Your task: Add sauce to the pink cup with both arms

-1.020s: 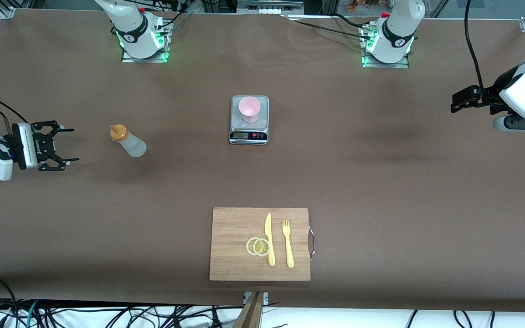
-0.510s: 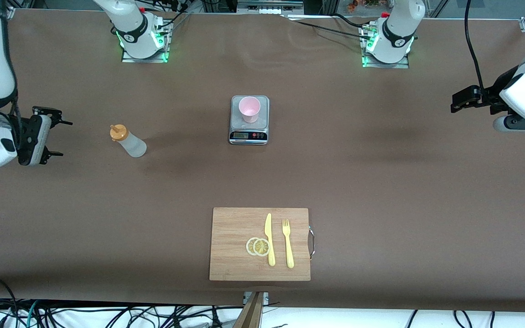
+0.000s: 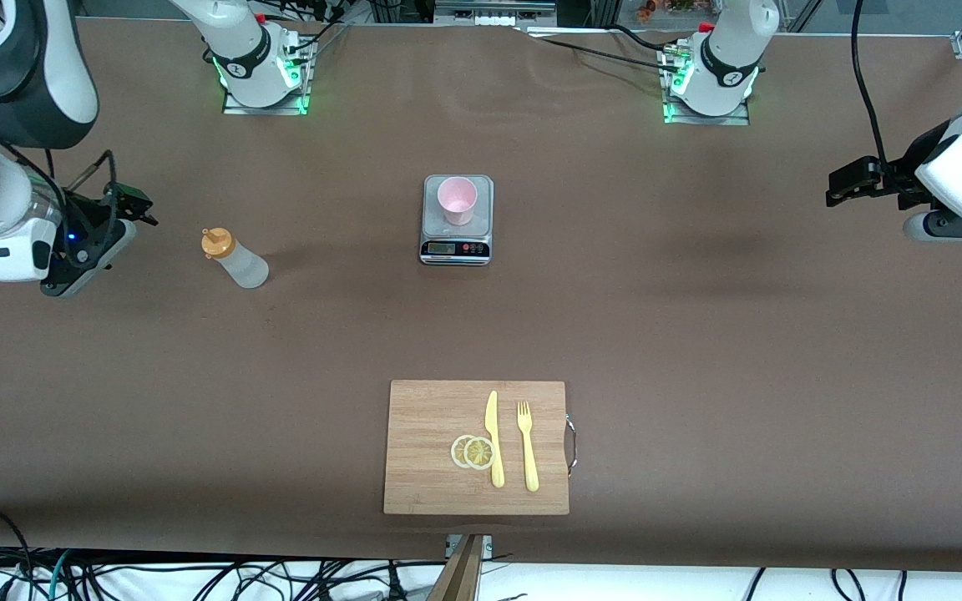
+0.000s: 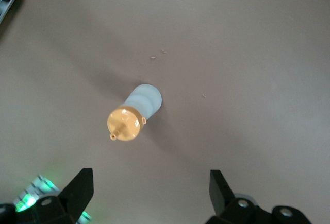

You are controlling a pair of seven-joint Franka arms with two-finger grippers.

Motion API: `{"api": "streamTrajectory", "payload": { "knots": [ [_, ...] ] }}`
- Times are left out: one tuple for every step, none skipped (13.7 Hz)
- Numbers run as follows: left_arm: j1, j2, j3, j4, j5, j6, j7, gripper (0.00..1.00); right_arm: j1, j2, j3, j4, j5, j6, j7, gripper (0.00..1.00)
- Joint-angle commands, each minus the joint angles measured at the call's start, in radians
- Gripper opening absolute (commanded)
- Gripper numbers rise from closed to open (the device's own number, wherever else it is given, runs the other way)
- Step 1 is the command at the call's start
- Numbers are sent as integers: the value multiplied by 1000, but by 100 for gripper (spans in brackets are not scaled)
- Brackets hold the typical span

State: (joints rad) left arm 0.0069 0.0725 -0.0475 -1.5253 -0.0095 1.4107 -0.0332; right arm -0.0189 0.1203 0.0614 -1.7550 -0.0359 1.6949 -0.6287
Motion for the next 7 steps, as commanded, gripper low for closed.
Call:
{"api": "streamTrajectory", "payload": {
  "knots": [
    [5, -3, -3, 2, 9, 1, 22, 100, 5, -54, 12, -38, -25, 9, 234, 100],
    [5, -3, -5, 2, 9, 1, 22, 100, 8, -60, 12, -37, -25, 5, 280, 100],
    [5, -2, -3, 2, 9, -1, 22, 100, 11, -65, 12, -32, -27, 3, 302, 100],
    [5, -2, -5, 2, 9, 1, 22, 100, 13, -67, 12, -26, -35, 0, 310, 100],
    [5, -2, -5, 2, 9, -1, 22, 100, 13, -73, 12, -21, -54, -6, 319, 100],
    [5, -3, -5, 2, 9, 1, 22, 100, 11, -80, 11, -18, -61, -6, 367, 100],
    [5, -2, -3, 2, 9, -1, 22, 100, 10, -97, 11, -14, -61, -8, 470, 100]
  ]
}}
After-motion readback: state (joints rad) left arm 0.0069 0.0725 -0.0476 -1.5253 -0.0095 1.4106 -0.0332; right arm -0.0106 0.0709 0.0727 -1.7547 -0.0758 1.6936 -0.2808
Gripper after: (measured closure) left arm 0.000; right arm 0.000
